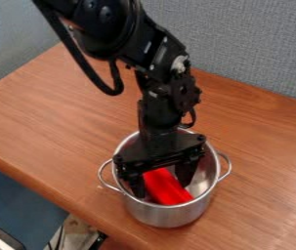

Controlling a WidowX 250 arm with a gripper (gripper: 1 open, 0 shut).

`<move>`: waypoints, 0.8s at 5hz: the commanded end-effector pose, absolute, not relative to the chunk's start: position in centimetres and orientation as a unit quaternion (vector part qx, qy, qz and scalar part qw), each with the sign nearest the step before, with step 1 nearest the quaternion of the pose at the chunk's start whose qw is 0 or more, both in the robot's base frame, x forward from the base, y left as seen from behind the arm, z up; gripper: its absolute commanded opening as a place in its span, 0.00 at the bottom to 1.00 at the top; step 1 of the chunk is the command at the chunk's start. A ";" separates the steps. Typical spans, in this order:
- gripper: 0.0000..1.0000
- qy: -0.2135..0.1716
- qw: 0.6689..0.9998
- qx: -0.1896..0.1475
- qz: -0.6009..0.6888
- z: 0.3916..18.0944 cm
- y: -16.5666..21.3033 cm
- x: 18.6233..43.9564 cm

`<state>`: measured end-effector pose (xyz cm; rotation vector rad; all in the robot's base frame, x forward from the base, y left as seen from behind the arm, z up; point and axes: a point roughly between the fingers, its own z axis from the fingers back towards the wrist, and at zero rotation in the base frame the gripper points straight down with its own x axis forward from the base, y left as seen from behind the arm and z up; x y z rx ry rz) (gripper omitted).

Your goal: Move the red object from the metal pot to the table

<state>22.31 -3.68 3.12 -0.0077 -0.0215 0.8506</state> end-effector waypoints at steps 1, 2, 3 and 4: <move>1.00 -0.030 0.913 -0.012 0.407 4.0 -4.0 22.7; 1.00 -0.032 0.913 -0.013 0.405 4.1 -4.0 22.7; 1.00 -0.034 0.914 -0.013 0.404 4.2 -4.1 22.8; 1.00 -0.035 0.915 -0.013 0.402 4.3 -4.1 22.8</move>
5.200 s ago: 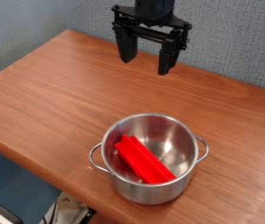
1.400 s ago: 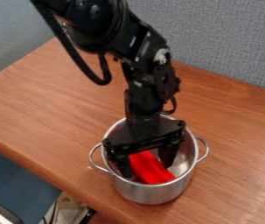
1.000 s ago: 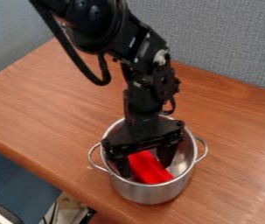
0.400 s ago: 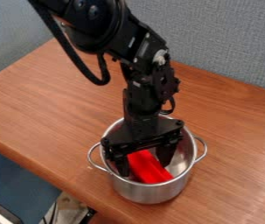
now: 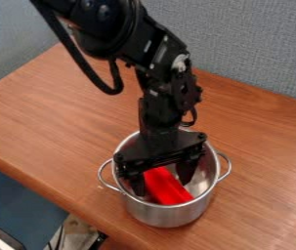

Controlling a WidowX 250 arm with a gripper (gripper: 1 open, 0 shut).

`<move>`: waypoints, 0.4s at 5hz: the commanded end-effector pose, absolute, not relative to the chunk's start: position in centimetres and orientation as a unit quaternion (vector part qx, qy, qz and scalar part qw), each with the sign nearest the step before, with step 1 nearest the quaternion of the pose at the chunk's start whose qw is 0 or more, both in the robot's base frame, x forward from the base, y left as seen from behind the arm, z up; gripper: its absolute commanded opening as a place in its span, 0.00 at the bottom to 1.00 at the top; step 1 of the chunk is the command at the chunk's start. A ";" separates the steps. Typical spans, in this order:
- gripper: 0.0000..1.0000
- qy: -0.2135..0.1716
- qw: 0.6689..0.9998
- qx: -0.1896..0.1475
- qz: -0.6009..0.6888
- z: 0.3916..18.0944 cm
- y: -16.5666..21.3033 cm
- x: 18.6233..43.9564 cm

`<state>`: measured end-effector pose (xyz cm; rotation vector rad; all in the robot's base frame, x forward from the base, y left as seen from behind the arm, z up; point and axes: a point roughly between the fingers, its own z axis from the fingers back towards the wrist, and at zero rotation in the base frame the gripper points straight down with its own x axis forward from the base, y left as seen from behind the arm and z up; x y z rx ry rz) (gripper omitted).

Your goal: Move the red object from the metal pot to the table

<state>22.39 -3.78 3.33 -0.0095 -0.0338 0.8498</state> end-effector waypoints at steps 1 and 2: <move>1.00 -0.037 0.915 -0.012 0.402 4.2 -4.1 22.8; 1.00 -0.038 0.915 -0.011 0.401 4.2 -4.1 22.8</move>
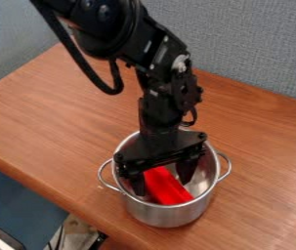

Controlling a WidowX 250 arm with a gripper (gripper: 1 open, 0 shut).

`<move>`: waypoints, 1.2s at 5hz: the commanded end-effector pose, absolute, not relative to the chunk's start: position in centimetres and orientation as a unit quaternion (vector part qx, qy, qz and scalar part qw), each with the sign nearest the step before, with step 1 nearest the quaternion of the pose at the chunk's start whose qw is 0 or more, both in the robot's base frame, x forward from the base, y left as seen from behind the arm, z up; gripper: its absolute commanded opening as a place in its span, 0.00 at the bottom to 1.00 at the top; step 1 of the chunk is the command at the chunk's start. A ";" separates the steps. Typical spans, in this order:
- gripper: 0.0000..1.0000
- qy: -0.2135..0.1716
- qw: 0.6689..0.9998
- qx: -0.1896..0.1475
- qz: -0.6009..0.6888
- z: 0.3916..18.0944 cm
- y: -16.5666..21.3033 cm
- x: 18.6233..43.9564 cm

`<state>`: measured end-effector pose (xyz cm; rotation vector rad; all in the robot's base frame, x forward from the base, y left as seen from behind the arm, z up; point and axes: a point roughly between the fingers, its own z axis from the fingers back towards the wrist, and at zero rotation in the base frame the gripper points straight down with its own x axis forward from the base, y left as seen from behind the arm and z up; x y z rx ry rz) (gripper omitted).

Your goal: Move the red object from the metal pot to the table

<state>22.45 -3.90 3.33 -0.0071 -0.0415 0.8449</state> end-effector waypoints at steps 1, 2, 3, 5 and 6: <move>1.00 -0.040 0.915 -0.010 0.400 4.1 -4.2 22.9; 1.00 -0.042 0.916 -0.009 0.400 4.1 -4.2 22.9; 0.00 -0.041 0.915 -0.007 0.401 3.7 -4.0 22.9; 0.00 -0.042 0.915 -0.004 0.401 3.6 -3.6 23.0; 0.00 -0.044 0.915 -0.002 0.401 3.5 -3.3 23.1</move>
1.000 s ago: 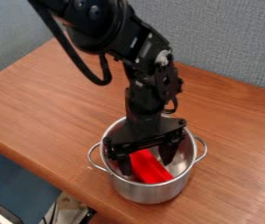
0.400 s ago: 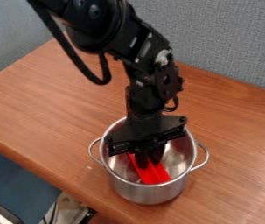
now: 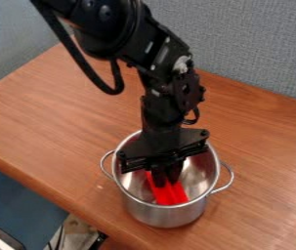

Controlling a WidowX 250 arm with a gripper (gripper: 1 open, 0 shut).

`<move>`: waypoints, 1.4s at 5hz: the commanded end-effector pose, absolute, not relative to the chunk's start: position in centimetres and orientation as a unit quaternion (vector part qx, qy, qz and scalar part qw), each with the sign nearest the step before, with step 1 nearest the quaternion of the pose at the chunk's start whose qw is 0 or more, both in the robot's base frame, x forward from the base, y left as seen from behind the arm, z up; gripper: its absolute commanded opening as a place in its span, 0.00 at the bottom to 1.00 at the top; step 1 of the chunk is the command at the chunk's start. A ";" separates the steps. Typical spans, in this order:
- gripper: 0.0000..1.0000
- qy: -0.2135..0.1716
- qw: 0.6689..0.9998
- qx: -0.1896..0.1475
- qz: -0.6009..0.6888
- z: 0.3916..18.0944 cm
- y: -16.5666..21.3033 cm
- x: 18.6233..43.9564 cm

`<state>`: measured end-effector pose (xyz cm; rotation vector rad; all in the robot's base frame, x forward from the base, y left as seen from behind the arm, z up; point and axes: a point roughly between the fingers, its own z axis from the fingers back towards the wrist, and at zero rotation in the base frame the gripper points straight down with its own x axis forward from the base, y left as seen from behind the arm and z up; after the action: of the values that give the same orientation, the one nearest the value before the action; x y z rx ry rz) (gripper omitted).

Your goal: Move the red object from the metal pot to the table

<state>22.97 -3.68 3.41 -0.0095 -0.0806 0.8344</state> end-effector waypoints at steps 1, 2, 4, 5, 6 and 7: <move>0.00 -0.046 0.915 -0.001 0.402 3.5 -3.1 23.2; 0.00 -0.048 0.914 0.001 0.402 3.5 -2.8 23.4; 0.00 -0.051 0.914 0.006 0.403 3.4 -2.3 23.6; 0.00 -0.052 0.914 0.008 0.403 3.4 -2.1 23.7; 0.00 -0.053 0.914 0.009 0.402 3.3 -1.9 23.8; 0.00 -0.053 0.914 0.012 0.401 3.2 -1.8 23.9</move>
<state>23.71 -2.62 3.34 0.0133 -0.1046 0.8218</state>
